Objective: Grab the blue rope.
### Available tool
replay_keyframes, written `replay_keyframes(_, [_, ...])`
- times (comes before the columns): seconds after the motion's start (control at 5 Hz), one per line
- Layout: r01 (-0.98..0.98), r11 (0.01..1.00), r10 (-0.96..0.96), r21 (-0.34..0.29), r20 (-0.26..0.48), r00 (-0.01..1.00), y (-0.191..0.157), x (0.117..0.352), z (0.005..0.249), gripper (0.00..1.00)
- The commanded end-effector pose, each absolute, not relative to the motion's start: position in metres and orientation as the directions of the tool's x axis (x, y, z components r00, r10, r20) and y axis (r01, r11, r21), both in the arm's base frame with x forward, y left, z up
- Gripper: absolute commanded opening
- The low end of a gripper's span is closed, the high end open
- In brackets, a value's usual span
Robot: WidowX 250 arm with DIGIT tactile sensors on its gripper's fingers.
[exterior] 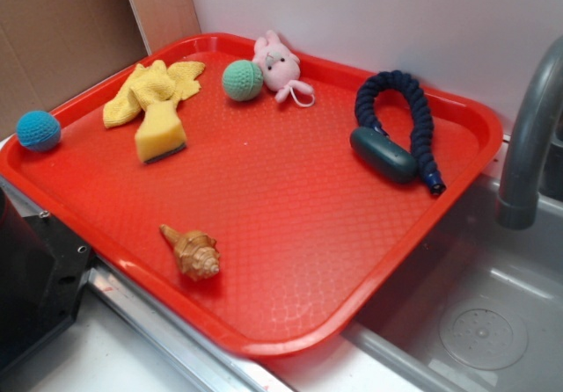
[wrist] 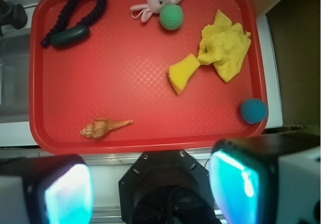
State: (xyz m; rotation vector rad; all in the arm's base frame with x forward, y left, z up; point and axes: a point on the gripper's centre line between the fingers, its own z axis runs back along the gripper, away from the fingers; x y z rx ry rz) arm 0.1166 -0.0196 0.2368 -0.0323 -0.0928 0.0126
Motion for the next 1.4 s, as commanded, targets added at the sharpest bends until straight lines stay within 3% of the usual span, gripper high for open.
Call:
replay_keyframes(0.0, [-0.011, 0.999, 0.014, -0.033, 0.092, 0.996, -0.020, 0.117, 0.237, 1.00])
replay_keyframes(0.2, [-0.084, 0.994, 0.088, -0.071, 0.061, 0.994, -0.019, 0.149, 0.207, 1.00])
replay_keyframes(0.4, [-0.184, 0.982, 0.187, -0.035, 0.127, 0.974, -0.025, 0.182, 0.189, 1.00])
replay_keyframes(0.6, [-0.308, 0.944, 0.329, -0.122, 0.235, 0.915, -0.036, 0.215, 0.172, 1.00])
replay_keyframes(0.8, [-0.325, 0.935, 0.352, -0.143, 0.241, 0.905, -0.049, 0.252, 0.151, 1.00])
replay_keyframes(1.0, [-0.316, 0.940, 0.338, -0.130, 0.229, 0.913, -0.056, 0.272, 0.129, 1.00])
replay_keyframes(1.2, [-0.316, 0.940, 0.338, -0.130, 0.229, 0.913, -0.056, 0.272, 0.129, 1.00])
